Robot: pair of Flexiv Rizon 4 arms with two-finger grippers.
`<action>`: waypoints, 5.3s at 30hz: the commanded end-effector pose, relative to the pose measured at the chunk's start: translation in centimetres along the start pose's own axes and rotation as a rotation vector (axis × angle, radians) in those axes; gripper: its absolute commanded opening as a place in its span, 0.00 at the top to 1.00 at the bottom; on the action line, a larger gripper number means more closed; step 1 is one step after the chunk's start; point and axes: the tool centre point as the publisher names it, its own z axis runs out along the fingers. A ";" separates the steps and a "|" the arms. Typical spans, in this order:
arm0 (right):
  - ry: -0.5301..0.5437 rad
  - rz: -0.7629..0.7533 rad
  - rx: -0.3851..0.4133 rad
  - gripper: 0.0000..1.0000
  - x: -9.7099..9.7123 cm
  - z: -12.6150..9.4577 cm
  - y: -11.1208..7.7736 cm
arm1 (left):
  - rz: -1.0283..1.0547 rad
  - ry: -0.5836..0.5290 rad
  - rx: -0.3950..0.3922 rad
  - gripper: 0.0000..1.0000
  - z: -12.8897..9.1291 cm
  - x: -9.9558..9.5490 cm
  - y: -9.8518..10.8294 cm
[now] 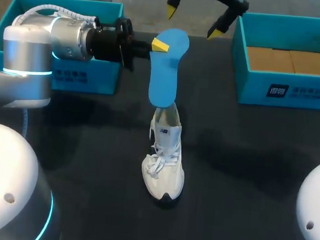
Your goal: Take the shoe out of the shoebox, open the shoe tongue, remove and reinsert the insole, then place the shoe into the shoebox
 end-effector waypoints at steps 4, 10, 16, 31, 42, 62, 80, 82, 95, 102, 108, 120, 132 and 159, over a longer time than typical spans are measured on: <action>-0.198 -0.004 0.011 0.00 1.4 0.7 0.7 | 0.000 -0.002 0.000 1.00 0.0 0.0 0.0; -0.270 -0.022 0.025 0.00 2.6 1.3 1.1 | 0.000 -0.002 0.000 1.00 0.0 0.0 0.0; -0.283 -0.019 0.029 0.00 3.1 1.7 1.2 | 0.000 -0.002 0.000 1.00 0.0 0.0 0.0; -0.283 -0.019 0.029 0.00 3.1 1.7 1.2 | 0.000 -0.002 0.000 1.00 0.0 0.0 0.0; -0.283 -0.019 0.029 0.00 3.1 1.7 1.2 | 0.000 -0.002 0.000 1.00 0.0 0.0 0.0; -0.283 -0.019 0.029 0.00 3.1 1.7 1.2 | 0.000 -0.002 0.000 1.00 0.0 0.0 0.0; -0.283 -0.019 0.029 0.00 3.1 1.7 1.2 | 0.000 -0.002 0.000 1.00 0.0 0.0 0.0; -0.283 -0.019 0.029 0.00 3.1 1.7 1.2 | 0.000 -0.002 0.000 1.00 0.0 0.0 0.0; -0.283 -0.019 0.029 0.00 3.1 1.7 1.2 | 0.000 -0.002 0.000 1.00 0.0 0.0 0.0; -0.233 -0.029 0.037 0.00 2.6 1.6 1.2 | 0.000 -0.002 0.000 1.00 0.0 0.0 0.0; -0.084 -0.091 0.049 0.00 1.2 0.5 1.4 | 0.000 -0.002 0.000 1.00 0.0 0.0 0.0; 0.111 -0.099 0.034 0.00 -1.0 0.0 1.9 | 0.000 -0.002 0.000 1.00 0.0 0.0 0.0; 0.295 -0.091 0.013 0.00 -3.0 -0.7 1.7 | 0.000 -0.002 0.000 1.00 0.0 0.0 0.0; 0.803 -0.091 0.072 0.00 -6.7 2.5 1.8 | 0.000 -0.002 0.000 1.00 0.0 0.0 0.0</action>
